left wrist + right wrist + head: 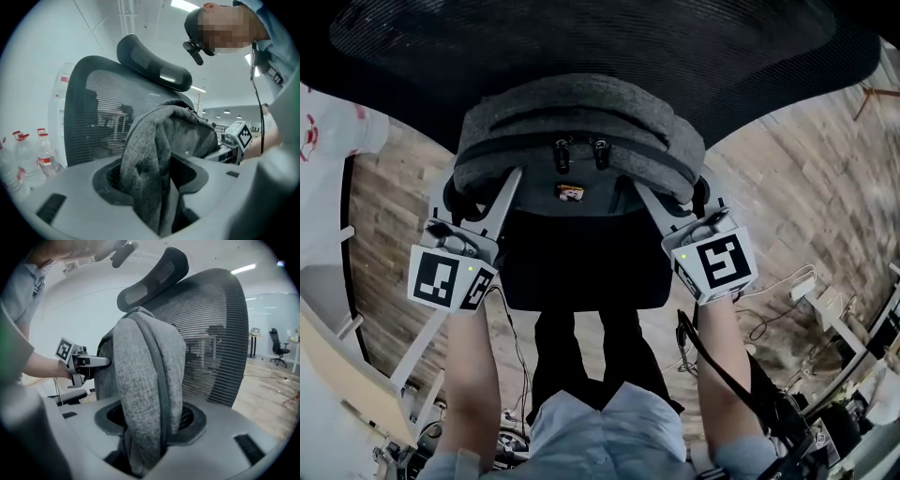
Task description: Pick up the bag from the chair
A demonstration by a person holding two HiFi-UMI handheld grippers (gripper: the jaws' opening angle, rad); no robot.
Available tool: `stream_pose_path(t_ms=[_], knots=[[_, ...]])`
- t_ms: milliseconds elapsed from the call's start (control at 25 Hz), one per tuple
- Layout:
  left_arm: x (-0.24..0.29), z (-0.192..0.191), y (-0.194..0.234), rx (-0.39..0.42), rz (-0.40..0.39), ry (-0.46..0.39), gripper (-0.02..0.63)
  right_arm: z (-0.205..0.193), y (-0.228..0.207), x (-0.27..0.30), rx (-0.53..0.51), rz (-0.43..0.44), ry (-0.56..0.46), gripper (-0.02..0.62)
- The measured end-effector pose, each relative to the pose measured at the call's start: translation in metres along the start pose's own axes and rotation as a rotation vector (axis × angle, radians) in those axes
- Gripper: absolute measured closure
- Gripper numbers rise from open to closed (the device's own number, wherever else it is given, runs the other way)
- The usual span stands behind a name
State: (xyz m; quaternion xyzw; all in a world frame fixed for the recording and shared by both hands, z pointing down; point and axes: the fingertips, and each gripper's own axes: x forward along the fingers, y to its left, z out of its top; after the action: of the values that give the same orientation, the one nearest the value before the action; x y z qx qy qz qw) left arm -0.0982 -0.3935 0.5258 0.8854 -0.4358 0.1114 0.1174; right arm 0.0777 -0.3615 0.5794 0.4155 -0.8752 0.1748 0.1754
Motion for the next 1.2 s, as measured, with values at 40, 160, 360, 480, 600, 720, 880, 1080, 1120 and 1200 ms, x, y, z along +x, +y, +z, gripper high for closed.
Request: stream_pose_path(t_ms=[40,160,360,480,600,720,880,1080,1120,1200], knots=[[-0.002,0.000,-0.003,0.002,0.003,-0.001,0.382,0.000,0.001,-0.002,-0.001,-0.001,0.000,0.407],[-0.008,0.000,-0.013,0.019,0.023,-0.012,0.411,-0.002,0.005,-0.008,0.005,-0.016,-0.006,0.440],[-0.022,0.006,-0.026,0.047,0.044,-0.033,0.442,0.000,0.014,-0.020,0.003,-0.043,-0.028,0.474],[-0.033,0.016,-0.030,0.049,0.054,-0.043,0.445,0.010,0.021,-0.028,-0.006,-0.051,-0.040,0.482],[-0.038,0.026,-0.032,0.046,0.062,-0.048,0.446,0.020,0.023,-0.034,-0.016,-0.057,-0.050,0.482],[-0.046,0.040,-0.037,0.044,0.068,-0.055,0.446,0.035,0.026,-0.043,-0.028,-0.065,-0.054,0.482],[-0.057,0.070,-0.044,0.057,0.080,-0.081,0.448,0.062,0.030,-0.061,-0.041,-0.072,-0.077,0.483],[-0.082,0.120,-0.057,0.080,0.107,-0.106,0.448,0.106,0.043,-0.091,-0.047,-0.066,-0.114,0.480],[-0.088,0.131,-0.058,0.083,0.114,-0.111,0.448,0.116,0.046,-0.097,-0.051,-0.064,-0.120,0.480],[-0.098,0.154,-0.062,0.091,0.126,-0.120,0.448,0.137,0.051,-0.108,-0.059,-0.062,-0.135,0.480]])
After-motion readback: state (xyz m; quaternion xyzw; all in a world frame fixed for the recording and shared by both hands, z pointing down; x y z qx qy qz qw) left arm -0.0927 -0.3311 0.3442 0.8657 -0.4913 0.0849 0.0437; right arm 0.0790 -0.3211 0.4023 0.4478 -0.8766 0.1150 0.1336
